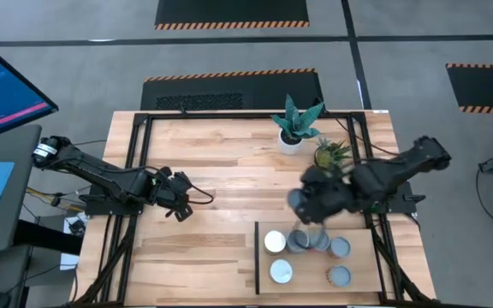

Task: Pick and place cans onto a shelf
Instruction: Put the canned pineapple rings on the shelf

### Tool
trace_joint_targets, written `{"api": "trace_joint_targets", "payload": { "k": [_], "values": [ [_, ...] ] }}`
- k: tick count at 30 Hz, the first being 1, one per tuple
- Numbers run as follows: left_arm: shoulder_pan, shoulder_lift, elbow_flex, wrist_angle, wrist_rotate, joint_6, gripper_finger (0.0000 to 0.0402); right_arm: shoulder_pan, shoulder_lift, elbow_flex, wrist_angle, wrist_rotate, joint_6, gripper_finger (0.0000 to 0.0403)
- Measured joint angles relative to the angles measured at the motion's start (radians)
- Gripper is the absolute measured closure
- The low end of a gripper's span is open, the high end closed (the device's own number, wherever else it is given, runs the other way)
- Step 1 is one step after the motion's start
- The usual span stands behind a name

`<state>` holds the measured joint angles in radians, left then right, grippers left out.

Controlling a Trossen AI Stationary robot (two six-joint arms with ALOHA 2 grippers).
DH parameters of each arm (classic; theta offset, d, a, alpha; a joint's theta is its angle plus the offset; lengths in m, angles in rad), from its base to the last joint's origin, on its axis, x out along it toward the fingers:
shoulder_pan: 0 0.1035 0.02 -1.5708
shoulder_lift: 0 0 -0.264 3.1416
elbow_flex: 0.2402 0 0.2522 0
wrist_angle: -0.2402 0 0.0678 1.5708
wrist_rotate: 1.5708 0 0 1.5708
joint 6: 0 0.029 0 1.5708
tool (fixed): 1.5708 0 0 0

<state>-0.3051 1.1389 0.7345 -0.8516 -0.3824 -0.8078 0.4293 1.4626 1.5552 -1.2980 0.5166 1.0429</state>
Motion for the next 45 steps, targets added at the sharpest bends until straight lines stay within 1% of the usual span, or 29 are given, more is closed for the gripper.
{"api": "trace_joint_targets", "payload": {
  "k": [3, 7, 12, 16, 20, 24, 27, 32, 40, 45],
  "values": [
    [0.000, 0.000, 0.000, 0.004, 0.000, 0.000, 0.0340, 0.106, -0.027, 0.003, -0.132, -0.037, 0.189, 0.0400],
    [0.000, 0.000, 0.000, 0.010, 0.000, 0.000, 0.0340, 0.267, -0.030, 0.003, -0.274, -0.135, 0.477, 0.0400],
    [0.000, 0.000, 0.000, 0.018, 0.001, 0.000, 0.0340, 0.454, -0.029, -0.032, -0.269, -0.235, 0.748, 0.0400],
    [0.000, 0.000, 0.000, 0.029, 0.001, 0.000, 0.0340, 0.564, -0.005, -0.059, -0.278, -0.296, 0.914, 0.0400],
    [0.000, 0.000, 0.000, 0.043, 0.001, 0.000, 0.0340, 0.645, 0.035, -0.060, -0.276, -0.355, 0.908, 0.0400],
    [0.000, 0.000, 0.000, 0.043, 0.000, 0.000, 0.0340, 0.676, 0.104, -0.060, -0.268, -0.476, 0.808, 0.0400],
    [0.000, 0.000, 0.000, 0.043, 0.001, 0.000, 0.0340, 0.683, 0.151, -0.060, -0.276, -0.510, 0.733, 0.0400],
    [0.000, 0.000, 0.000, 0.066, 0.004, -0.007, 0.0340, 0.674, 0.205, -0.060, -0.274, -0.519, 0.676, 0.0400],
    [0.000, 0.000, 0.000, 0.118, 0.003, -0.008, 0.0340, 0.675, 0.286, -0.060, -0.263, -0.522, 0.676, 0.0400],
    [0.000, 0.000, 0.000, 0.118, 0.003, -0.004, 0.0340, 0.675, 0.339, -0.060, -0.261, -0.522, 0.688, 0.0400]
  ]
}}
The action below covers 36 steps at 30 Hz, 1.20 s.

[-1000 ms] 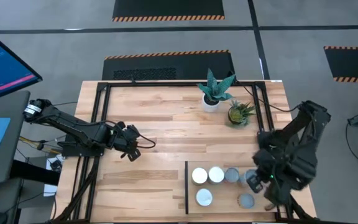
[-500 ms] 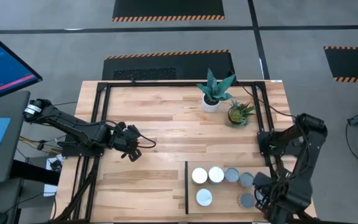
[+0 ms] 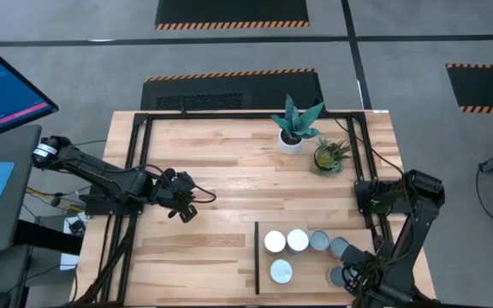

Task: Pick and place cans onto a shelf
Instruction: Put the canned pineapple rings on the shelf

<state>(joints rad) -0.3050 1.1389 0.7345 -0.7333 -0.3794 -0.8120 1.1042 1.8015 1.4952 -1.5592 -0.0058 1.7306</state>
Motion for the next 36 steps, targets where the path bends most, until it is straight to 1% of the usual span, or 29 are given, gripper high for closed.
{"api": "trace_joint_targets", "payload": {
  "k": [6, 15, 24, 29, 36],
  "values": [
    [0.000, 0.000, 0.000, 0.000, 0.000, 0.003, 0.0340, 0.006, 0.020, 0.000, 0.011, -0.031, 0.044, 0.0400],
    [0.000, 0.000, 0.000, -0.001, -0.001, 0.004, 0.0340, 0.016, 0.019, 0.000, 0.083, -0.042, 0.112, 0.0400],
    [0.000, 0.000, 0.000, -0.001, -0.002, 0.033, 0.0340, 0.037, 0.019, 0.000, 0.086, -0.052, 0.209, 0.0400],
    [0.000, 0.000, 0.000, -0.001, -0.002, 0.034, 0.0340, 0.042, 0.019, 0.000, 0.094, -0.050, 0.202, 0.0399],
    [0.000, 0.000, 0.000, -0.001, -0.030, 0.068, 0.0340, 0.041, 0.020, -0.029, 0.101, -0.041, 0.047, 0.0400]
  ]
}}
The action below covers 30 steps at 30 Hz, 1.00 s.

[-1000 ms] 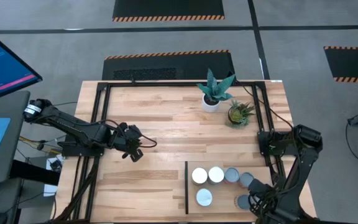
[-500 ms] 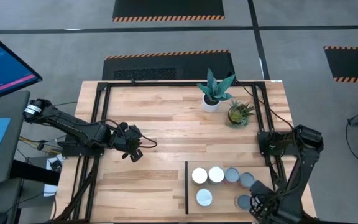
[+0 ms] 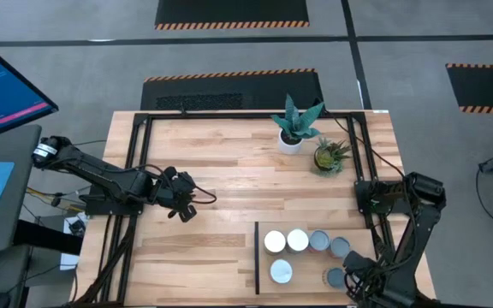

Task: Pick and place cans onto a shelf
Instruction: Put the canned pineapple rings on the shelf

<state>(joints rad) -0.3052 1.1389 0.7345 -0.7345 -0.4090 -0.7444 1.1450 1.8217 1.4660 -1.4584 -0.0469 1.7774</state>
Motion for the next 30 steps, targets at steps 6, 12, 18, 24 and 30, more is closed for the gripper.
{"api": "trace_joint_targets", "payload": {
  "k": [6, 12, 18, 24, 30],
  "values": [
    [0.000, 0.000, 0.000, 0.000, 0.000, -0.014, 0.0340, 0.000, 0.000, -0.034, 0.017, -0.004, -0.042, 0.0399],
    [0.000, 0.000, 0.000, 0.000, 0.000, -0.017, 0.0340, 0.000, 0.000, -0.034, 0.011, 0.000, -0.177, 0.0396],
    [0.000, 0.000, 0.000, 0.000, 0.000, -0.015, 0.0340, 0.000, 0.000, -0.034, 0.034, 0.001, -0.265, 0.0396],
    [0.000, 0.000, 0.000, 0.000, 0.001, -0.020, 0.0340, 0.000, 0.000, -0.034, 0.041, 0.001, -0.260, 0.0351],
    [0.000, 0.000, 0.000, 0.000, 0.001, -0.021, 0.0340, -0.010, 0.000, -0.034, 0.041, 0.000, -0.260, 0.0326]
  ]
}}
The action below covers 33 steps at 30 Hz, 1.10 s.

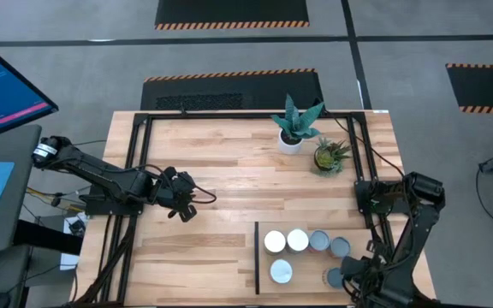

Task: Pick and place cans onto a shelf
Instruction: Put the canned pineapple rings on the shelf

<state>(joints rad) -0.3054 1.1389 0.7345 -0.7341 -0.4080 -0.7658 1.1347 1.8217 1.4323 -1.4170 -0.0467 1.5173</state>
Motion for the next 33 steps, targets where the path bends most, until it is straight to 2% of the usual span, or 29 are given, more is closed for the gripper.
{"api": "trace_joint_targets", "payload": {
  "k": [10, 13, 18, 20, 25, 29, 33],
  "values": [
    [0.000, 0.000, 0.000, 0.000, 0.000, -0.001, 0.0340, -0.044, -0.002, 0.010, -0.065, -0.012, 0.003, 0.0311],
    [0.000, 0.000, 0.000, 0.000, 0.000, 0.000, 0.0340, -0.063, -0.004, 0.062, -0.154, -0.012, 0.000, 0.0311],
    [0.000, 0.000, 0.000, 0.000, -0.014, 0.000, 0.0340, -0.069, -0.033, 0.148, -0.145, -0.004, -0.006, 0.0311],
    [0.000, 0.000, 0.000, 0.000, -0.022, 0.000, 0.0340, -0.069, -0.035, 0.192, -0.142, 0.023, 0.005, 0.0311],
    [0.000, 0.000, 0.000, 0.000, -0.036, -0.001, 0.0340, -0.064, -0.036, 0.246, -0.019, 0.183, -0.028, 0.0311],
    [0.000, 0.000, 0.000, 0.000, -0.052, -0.001, 0.0340, -0.063, -0.035, 0.230, 0.048, 0.177, -0.048, 0.0311],
    [0.000, 0.000, 0.000, 0.000, -0.057, 0.001, 0.0340, -0.064, -0.035, 0.227, 0.008, 0.176, -0.085, 0.0311]
  ]
}}
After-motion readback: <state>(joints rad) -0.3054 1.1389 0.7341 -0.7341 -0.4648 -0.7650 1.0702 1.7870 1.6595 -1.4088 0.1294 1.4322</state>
